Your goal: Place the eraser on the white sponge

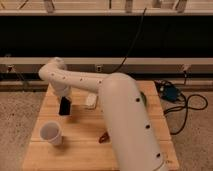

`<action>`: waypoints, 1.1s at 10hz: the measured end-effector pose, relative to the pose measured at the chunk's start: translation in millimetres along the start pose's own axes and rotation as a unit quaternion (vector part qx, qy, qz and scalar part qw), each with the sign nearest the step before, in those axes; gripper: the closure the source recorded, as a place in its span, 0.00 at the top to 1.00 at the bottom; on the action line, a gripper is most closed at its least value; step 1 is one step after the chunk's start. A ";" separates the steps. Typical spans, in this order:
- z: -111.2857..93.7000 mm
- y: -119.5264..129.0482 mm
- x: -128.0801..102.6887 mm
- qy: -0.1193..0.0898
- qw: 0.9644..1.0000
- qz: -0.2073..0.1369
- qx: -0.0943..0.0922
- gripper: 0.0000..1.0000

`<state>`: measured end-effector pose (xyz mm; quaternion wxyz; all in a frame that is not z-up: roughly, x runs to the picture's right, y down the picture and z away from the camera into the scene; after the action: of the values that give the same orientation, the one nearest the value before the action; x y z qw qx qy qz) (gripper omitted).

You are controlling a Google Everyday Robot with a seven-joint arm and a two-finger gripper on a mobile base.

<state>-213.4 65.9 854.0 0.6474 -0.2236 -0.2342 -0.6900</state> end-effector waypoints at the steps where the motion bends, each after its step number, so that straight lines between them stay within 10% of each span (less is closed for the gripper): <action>1: -8.1 12.7 4.9 0.006 1.000 0.012 -0.001 0.00; 11: -24.1 88.8 34.6 0.018 0.995 0.097 -0.031 0.00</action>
<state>-127.0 19.2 859.1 0.7077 -0.2531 -0.1786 -0.6349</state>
